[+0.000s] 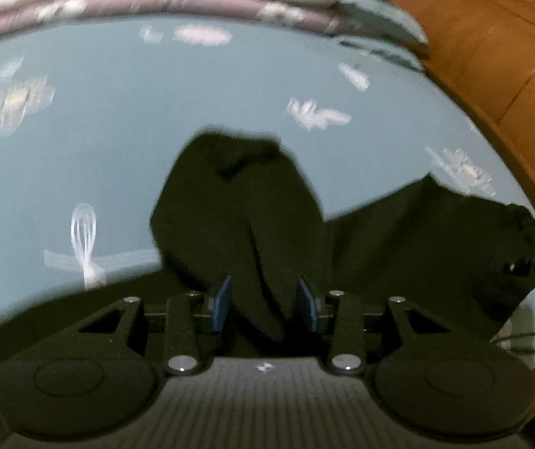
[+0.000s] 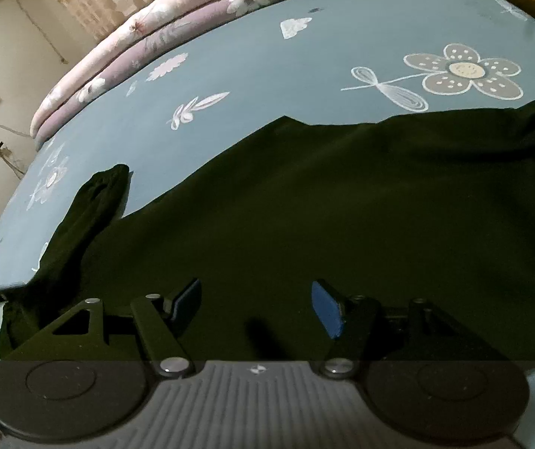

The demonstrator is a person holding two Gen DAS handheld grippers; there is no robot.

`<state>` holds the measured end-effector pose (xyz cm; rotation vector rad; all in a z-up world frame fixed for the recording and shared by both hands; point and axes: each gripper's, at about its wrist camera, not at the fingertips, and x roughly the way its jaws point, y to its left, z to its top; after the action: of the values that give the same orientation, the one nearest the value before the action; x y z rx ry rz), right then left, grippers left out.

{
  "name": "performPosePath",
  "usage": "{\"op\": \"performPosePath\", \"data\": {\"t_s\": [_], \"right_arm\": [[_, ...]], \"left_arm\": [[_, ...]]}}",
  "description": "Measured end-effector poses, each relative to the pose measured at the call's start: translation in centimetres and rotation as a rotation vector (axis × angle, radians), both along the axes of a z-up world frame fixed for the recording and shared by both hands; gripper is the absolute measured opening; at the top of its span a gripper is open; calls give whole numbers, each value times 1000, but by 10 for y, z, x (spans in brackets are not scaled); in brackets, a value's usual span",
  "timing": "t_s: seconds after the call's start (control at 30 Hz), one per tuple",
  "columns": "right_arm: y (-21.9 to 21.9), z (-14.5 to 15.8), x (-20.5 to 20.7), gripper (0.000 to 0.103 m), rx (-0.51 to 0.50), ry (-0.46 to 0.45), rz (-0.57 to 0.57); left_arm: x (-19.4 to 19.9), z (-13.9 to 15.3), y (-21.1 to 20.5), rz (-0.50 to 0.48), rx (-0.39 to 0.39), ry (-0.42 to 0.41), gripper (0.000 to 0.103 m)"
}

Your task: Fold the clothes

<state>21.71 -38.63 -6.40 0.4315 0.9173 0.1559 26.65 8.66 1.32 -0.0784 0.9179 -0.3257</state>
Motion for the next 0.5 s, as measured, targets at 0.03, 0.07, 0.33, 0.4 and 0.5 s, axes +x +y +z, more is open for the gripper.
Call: {"op": "performPosePath", "data": {"t_s": [0.03,0.07,0.33,0.4,0.5], "right_arm": [[0,0,-1,70,4,-4,-6],[0,1,-2,70,8,-8,-12],[12,10,-15,70,-26,-21,-60],[17,12,-19,70,-35,-22,-74],[23,15,-27,70,-43,-18,-98]], "left_arm": [[7,6,-4,-29,1,-20,37],[14,9,-11,-71,-7,-34,37],[74,-16,-87,-429,66,-64,32],[82,-27,-100,-484,71,-53,30],[91,-45,-115,-556,90,-41,30]]}}
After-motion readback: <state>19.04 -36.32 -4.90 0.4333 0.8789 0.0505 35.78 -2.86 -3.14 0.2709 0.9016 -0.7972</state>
